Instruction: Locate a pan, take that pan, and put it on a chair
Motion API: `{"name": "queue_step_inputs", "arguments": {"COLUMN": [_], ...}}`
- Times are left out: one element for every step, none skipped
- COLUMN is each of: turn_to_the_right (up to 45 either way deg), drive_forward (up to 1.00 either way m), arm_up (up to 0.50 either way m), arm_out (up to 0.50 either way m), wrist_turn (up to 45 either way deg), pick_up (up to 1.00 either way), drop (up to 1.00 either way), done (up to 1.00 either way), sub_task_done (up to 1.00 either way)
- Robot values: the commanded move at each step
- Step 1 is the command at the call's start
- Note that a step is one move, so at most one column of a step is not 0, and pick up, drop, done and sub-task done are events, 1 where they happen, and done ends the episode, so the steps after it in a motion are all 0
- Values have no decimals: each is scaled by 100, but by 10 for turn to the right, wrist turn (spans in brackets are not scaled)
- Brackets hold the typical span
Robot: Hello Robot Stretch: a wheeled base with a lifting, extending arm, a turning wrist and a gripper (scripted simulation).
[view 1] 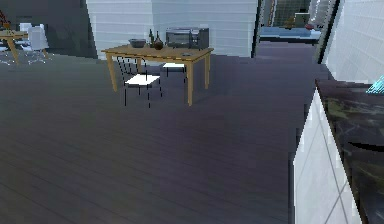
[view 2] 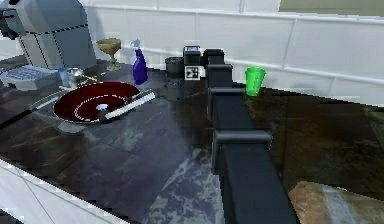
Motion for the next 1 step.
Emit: {"name": "queue_step_inputs", "arguments": {"turn_to_the_right": [0], "drive_forward": [0], "arm_up": [0], "arm_out": [0], "wrist_turn": [-450], "pick_up": [0], "drop": [0], "done": [0], "sub_task_done": [0]}}
